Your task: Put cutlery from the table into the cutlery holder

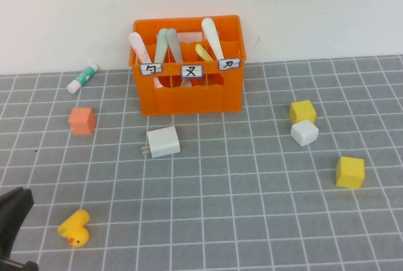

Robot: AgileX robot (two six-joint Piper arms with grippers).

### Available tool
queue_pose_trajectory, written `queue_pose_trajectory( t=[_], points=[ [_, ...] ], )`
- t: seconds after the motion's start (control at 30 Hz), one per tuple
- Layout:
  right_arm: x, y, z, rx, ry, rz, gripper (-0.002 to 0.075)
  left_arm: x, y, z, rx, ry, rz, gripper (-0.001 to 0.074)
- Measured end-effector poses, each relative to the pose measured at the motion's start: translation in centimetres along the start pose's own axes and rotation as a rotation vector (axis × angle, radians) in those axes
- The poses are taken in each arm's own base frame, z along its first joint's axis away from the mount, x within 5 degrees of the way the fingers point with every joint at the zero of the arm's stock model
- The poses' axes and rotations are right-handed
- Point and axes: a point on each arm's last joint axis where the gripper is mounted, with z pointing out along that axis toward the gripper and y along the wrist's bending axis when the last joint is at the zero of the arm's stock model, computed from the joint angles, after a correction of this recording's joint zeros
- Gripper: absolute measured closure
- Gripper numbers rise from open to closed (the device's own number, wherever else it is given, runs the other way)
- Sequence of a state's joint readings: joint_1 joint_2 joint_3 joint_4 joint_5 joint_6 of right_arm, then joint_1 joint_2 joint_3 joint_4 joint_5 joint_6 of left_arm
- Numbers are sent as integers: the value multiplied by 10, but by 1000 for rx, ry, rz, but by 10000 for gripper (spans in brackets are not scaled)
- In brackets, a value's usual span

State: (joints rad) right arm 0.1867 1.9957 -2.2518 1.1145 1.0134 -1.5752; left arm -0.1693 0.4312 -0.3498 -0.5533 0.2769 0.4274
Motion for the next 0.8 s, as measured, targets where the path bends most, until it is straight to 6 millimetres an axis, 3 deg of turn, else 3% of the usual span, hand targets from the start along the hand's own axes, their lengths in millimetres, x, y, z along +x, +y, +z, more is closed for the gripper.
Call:
queue_pose_trajectory(
  t=[0.1, 0.3, 0.53, 0.8],
  points=[
    [-15, 2, -25, 72, 234, 19, 716, -1, 0, 0, -2, -7, 13, 736],
    [-25, 4, -76, 251, 578, 187, 716, -4, -3, -14, 8, -90, 57, 736],
    [-42, 27, -104, 281, 640, 231, 716, -3, -8, -42, 20, -227, 148, 736],
    [-30, 71, -126, 323, 675, 246, 716, 20, -7, -40, 31, -200, 152, 736]
  ],
)
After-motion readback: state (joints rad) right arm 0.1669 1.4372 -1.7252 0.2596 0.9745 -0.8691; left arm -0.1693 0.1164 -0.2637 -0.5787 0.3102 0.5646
